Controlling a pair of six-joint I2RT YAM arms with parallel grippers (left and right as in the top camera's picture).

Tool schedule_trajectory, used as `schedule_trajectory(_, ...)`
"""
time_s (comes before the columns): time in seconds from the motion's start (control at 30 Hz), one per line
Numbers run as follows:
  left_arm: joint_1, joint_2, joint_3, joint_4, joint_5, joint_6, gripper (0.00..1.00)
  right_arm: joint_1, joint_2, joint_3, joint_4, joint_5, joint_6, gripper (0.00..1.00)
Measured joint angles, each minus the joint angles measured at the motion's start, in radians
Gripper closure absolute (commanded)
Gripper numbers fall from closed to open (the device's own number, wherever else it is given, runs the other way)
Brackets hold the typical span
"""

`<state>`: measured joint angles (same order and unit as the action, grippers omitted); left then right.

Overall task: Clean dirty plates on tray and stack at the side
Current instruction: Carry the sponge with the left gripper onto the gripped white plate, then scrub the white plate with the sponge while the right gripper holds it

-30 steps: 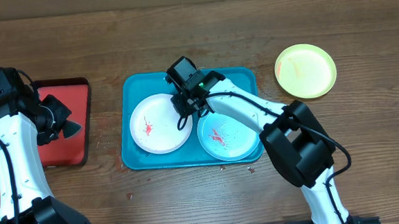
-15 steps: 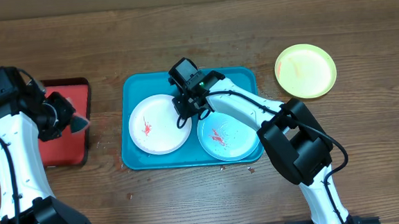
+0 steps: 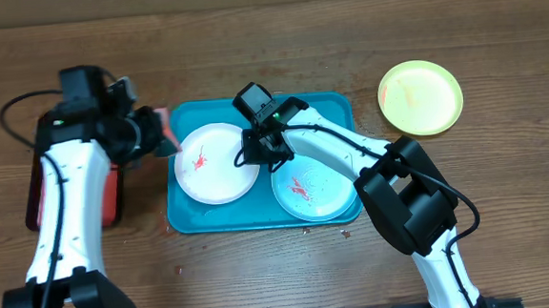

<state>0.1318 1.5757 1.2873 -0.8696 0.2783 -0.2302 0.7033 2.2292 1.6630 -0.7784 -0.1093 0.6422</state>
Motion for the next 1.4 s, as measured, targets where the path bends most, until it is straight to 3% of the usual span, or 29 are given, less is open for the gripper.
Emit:
schedule_trajectory(0.27,-0.149,0.015,-0.129,0.186,0.002,-0.042,0.96,0.002,-0.001,0.000,0.000,0.006,0.055,0.96)
schedule_trajectory(0.5,-0.204,0.145,-0.138,0.270,0.010,-0.115,0.96,0.004,-0.001,0.000,0.000,0.012,0.065,0.96)
schedule_trajectory(0.83,-0.211,0.294,-0.142,0.265,-0.006,-0.138,0.96,0.007,-0.001,0.001,-0.013,0.029,0.069,0.96)
schedule_trajectory(1.23,-0.195,0.303,-0.033,0.006,-0.353,-0.138,0.96,0.010,-0.003,0.002,-0.013,0.039,0.072,0.96)
schedule_trajectory(1.4,-0.196,0.308,0.002,0.096,-0.256,-0.138,0.96,0.010,-0.003,0.002,-0.014,0.039,0.072,0.96)
